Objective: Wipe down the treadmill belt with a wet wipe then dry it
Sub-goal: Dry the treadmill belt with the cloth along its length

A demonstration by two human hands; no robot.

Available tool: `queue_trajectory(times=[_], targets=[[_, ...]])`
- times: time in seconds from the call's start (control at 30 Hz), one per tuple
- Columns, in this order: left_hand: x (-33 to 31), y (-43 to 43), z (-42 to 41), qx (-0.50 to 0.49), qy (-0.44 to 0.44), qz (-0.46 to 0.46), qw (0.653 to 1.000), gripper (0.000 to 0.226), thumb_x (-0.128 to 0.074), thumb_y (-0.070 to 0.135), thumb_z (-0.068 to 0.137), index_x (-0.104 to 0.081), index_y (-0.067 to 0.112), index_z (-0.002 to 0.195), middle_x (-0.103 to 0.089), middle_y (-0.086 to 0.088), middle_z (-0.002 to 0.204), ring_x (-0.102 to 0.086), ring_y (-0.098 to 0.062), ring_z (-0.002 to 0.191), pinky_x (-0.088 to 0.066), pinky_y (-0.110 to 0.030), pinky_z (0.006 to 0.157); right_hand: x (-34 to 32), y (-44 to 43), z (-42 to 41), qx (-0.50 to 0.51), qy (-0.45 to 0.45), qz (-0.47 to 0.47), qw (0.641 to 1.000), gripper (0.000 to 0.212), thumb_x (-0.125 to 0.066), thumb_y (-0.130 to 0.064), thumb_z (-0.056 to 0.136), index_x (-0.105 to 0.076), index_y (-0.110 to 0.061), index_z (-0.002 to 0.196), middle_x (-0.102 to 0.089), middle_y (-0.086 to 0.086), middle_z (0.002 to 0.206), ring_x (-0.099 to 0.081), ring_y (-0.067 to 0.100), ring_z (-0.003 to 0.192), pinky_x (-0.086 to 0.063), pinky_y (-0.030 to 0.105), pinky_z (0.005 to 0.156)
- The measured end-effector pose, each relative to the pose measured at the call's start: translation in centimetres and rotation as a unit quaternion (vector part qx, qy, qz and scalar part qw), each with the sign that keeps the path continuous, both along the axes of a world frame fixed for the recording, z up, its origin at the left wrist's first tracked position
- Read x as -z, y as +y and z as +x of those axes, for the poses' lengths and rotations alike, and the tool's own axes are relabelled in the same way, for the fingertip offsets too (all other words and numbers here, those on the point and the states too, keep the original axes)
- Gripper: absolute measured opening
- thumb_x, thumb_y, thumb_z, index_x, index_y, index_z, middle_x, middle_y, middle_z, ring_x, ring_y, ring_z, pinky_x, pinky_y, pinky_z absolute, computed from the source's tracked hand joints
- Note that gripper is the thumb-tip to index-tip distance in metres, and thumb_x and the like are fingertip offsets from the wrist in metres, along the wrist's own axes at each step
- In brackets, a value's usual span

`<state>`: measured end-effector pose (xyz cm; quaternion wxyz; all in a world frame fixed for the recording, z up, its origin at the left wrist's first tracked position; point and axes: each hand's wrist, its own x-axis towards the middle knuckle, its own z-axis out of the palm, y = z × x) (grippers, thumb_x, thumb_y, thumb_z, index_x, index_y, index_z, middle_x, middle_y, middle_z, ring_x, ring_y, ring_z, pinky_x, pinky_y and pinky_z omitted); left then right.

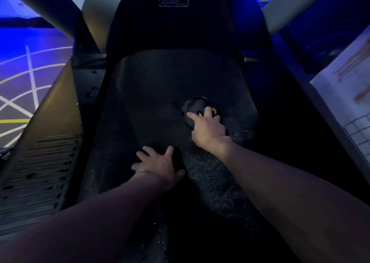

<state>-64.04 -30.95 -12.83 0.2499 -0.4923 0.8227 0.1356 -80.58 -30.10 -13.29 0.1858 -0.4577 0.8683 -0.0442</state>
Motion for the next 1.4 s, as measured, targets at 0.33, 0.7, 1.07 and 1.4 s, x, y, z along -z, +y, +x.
queue_trajectory(times=[0.33, 0.7, 1.07, 1.4], targets=[[0.0, 1.8, -3.4, 0.101, 0.036, -0.005, 0.994, 0.085, -0.063, 0.032, 0.086, -0.009, 0.028, 0.151, -0.016, -0.013, 0.150, -0.025, -0.033, 0.135, -0.038, -0.045, 0.102, -0.1, 8.9, -9.3, 0.118, 0.040, 0.027, 0.992, 0.067, -0.058, -0.025, 0.095, -0.028, -0.044, 0.152, -0.023, 0.010, 0.143, -0.040, 0.037, 0.118, -0.043, 0.040, 0.086], [-0.7, 0.7, -0.5, 0.138, 0.033, 0.032, 0.989, 0.088, -0.065, 0.037, 0.083, -0.010, 0.037, 0.152, -0.003, -0.012, 0.158, -0.011, -0.032, 0.144, -0.031, -0.045, 0.111, 0.1, 8.1, -8.8, 0.140, 0.061, 0.031, 0.988, 0.063, -0.058, -0.033, 0.094, -0.032, -0.039, 0.151, -0.026, 0.013, 0.142, -0.048, 0.041, 0.114, -0.045, 0.040, 0.088], [-1.5, -1.4, 5.8, 0.158, 0.066, -0.007, 0.985, 0.050, -0.053, 0.038, 0.089, -0.041, 0.022, 0.135, -0.034, -0.006, 0.133, -0.037, -0.027, 0.125, -0.046, -0.042, 0.095, -0.2, -0.8, 4.9, 0.038, 0.016, -0.007, 0.999, 0.060, -0.061, -0.036, 0.092, -0.036, -0.037, 0.147, -0.022, 0.012, 0.144, -0.046, 0.044, 0.116, -0.040, 0.037, 0.074], [-2.0, -4.8, 14.4, 0.132, -0.006, -0.013, 0.991, 0.050, -0.056, 0.029, 0.089, -0.045, 0.024, 0.137, -0.038, -0.006, 0.134, -0.040, -0.027, 0.126, -0.044, -0.038, 0.101, -0.6, -7.7, 16.7, -0.060, -0.010, -0.006, 0.998, 0.059, -0.057, -0.037, 0.089, -0.037, -0.026, 0.144, -0.021, 0.019, 0.146, -0.045, 0.046, 0.115, -0.046, 0.044, 0.091]])
